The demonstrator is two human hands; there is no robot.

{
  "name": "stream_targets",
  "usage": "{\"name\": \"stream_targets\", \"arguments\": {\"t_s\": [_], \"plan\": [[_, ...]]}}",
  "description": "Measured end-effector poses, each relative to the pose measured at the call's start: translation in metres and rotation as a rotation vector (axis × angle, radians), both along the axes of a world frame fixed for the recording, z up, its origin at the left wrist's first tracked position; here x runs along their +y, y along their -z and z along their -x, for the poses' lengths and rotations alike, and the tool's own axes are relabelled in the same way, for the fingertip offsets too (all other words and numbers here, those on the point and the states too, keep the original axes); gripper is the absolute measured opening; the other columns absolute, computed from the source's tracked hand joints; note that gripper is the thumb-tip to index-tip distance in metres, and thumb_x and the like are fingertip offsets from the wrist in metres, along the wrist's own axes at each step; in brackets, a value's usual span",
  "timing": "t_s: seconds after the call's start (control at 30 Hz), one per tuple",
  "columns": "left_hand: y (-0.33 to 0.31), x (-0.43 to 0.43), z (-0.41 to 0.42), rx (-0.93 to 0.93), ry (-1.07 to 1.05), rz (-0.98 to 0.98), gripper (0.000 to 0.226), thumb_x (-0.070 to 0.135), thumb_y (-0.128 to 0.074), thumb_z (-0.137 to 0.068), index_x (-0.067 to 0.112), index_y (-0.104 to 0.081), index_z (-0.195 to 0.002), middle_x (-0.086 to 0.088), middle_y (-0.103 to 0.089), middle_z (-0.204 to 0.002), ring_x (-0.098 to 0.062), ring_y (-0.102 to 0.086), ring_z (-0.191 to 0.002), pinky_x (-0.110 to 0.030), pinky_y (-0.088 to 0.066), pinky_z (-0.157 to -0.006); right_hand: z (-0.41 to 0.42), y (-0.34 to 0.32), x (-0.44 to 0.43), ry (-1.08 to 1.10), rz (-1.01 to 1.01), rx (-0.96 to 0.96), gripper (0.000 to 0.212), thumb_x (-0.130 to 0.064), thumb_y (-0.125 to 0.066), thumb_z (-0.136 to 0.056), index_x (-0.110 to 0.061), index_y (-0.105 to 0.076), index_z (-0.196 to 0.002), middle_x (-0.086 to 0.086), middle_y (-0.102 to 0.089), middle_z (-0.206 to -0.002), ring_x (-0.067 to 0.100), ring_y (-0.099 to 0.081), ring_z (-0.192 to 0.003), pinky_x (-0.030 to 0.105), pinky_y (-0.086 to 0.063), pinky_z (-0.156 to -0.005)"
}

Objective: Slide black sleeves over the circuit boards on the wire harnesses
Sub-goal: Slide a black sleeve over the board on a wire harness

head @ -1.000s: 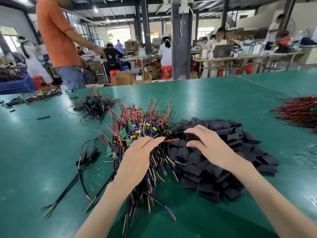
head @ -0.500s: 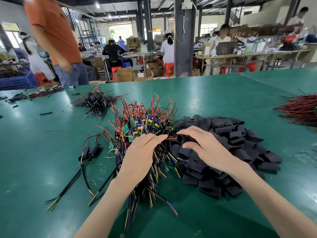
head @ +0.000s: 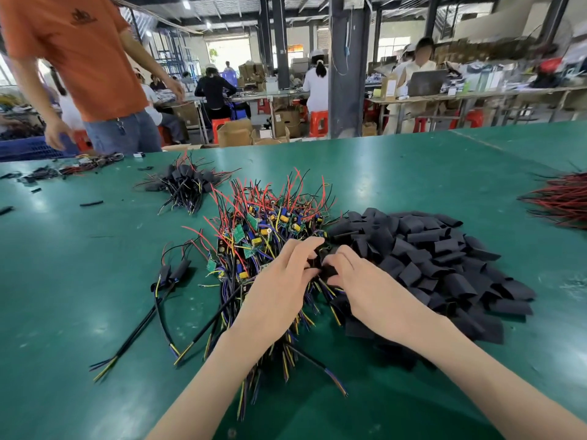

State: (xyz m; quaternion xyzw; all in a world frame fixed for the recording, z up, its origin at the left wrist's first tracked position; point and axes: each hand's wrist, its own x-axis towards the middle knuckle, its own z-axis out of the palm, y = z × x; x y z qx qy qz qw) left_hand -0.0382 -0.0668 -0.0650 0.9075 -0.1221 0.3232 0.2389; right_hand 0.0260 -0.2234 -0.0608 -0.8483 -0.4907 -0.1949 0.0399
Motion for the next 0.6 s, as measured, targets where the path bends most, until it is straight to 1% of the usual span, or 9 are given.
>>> {"name": "stream_targets", "arguments": {"t_s": [0.03,0.1,0.17,0.2,0.3,0.37,0.43,0.5,0.6], "plan": [[-0.001,0.001,0.000,0.001,-0.001,-0.029,0.048,0.010,-0.060,-0.087,0.026,-0.039,-0.128,-0.002,-0.057,-0.105,-0.024,-0.062,-0.090,-0.040,-0.048,-0.080,-0.002,0.002,0.000,0.009,-0.063,0.090,0.039,0.007,-0.056,-0.077,-0.003,-0.054,-0.115,0.010,-0.049,-0.112,0.029,-0.054,-0.092,0.039,-0.047,-0.070],[0.001,0.004,-0.002,-0.008,-0.076,-0.174,0.053,0.018,-0.070,-0.080,0.018,-0.048,-0.129,-0.001,-0.060,-0.110,-0.025,-0.056,-0.102,-0.033,-0.036,-0.093,-0.005,0.004,-0.001,0.021,-0.233,0.246,0.030,0.006,-0.052,-0.085,-0.007,-0.052,-0.111,0.005,-0.047,-0.107,0.025,-0.055,-0.090,0.035,-0.045,-0.075],[0.002,0.011,-0.002,0.016,-0.179,-0.262,0.065,0.032,-0.076,-0.072,0.015,-0.050,-0.129,0.000,-0.056,-0.119,-0.021,-0.047,-0.112,-0.030,-0.028,-0.096,-0.009,0.005,-0.001,0.041,-0.380,0.303,0.021,0.005,-0.054,-0.087,-0.010,-0.055,-0.101,0.001,-0.049,-0.099,0.023,-0.056,-0.087,0.031,-0.044,-0.076],[0.002,0.016,-0.003,0.040,-0.222,-0.267,0.064,0.036,-0.076,-0.071,0.016,-0.052,-0.127,0.000,-0.054,-0.120,-0.020,-0.043,-0.113,-0.031,-0.026,-0.094,-0.011,0.003,-0.002,0.051,-0.436,0.301,0.019,0.006,-0.055,-0.086,-0.009,-0.056,-0.097,0.000,-0.050,-0.095,0.024,-0.057,-0.084,0.030,-0.043,-0.076],[0.002,0.028,-0.005,0.074,-0.288,-0.240,0.035,0.033,-0.073,-0.078,0.015,-0.062,-0.106,0.001,-0.056,-0.112,-0.023,-0.045,-0.108,-0.033,-0.029,-0.089,-0.018,0.001,-0.006,0.079,-0.515,0.272,0.014,0.007,-0.056,-0.085,-0.006,-0.059,-0.090,0.004,-0.055,-0.093,0.027,-0.057,-0.083,0.029,-0.039,-0.074],[0.001,0.032,-0.007,0.060,-0.287,-0.209,0.023,0.028,-0.070,-0.083,0.012,-0.065,-0.098,0.001,-0.059,-0.104,-0.025,-0.048,-0.104,-0.033,-0.030,-0.088,-0.019,0.000,-0.007,0.110,-0.553,0.286,0.012,0.006,-0.057,-0.086,-0.005,-0.059,-0.090,0.007,-0.057,-0.093,0.028,-0.057,-0.082,0.027,-0.036,-0.071],[-0.001,0.032,-0.006,0.045,-0.278,-0.163,0.024,0.030,-0.070,-0.083,0.013,-0.066,-0.099,0.001,-0.063,-0.097,-0.023,-0.050,-0.100,-0.029,-0.027,-0.088,-0.021,0.001,-0.008,0.116,-0.572,0.284,0.014,0.007,-0.057,-0.085,-0.004,-0.060,-0.092,0.008,-0.057,-0.094,0.029,-0.057,-0.082,0.027,-0.036,-0.071],[-0.005,0.030,-0.004,0.035,-0.261,-0.102,0.029,0.034,-0.071,-0.081,0.017,-0.066,-0.103,0.002,-0.066,-0.088,-0.016,-0.047,-0.094,-0.021,-0.023,-0.083,-0.023,0.000,-0.010,0.121,-0.566,0.258,0.013,0.007,-0.057,-0.086,-0.003,-0.060,-0.095,0.010,-0.057,-0.095,0.032,-0.058,-0.081,0.035,-0.043,-0.072],[-0.010,0.027,0.000,0.150,-0.192,0.076,0.040,0.037,-0.067,-0.084,0.027,-0.054,-0.120,0.009,-0.061,-0.097,-0.009,-0.045,-0.095,-0.017,-0.025,-0.079,-0.025,-0.001,-0.013,0.136,-0.522,0.221,0.013,0.004,-0.055,-0.087,-0.002,-0.059,-0.099,0.012,-0.056,-0.097,0.037,-0.059,-0.077,0.048,-0.048,-0.068]]}}
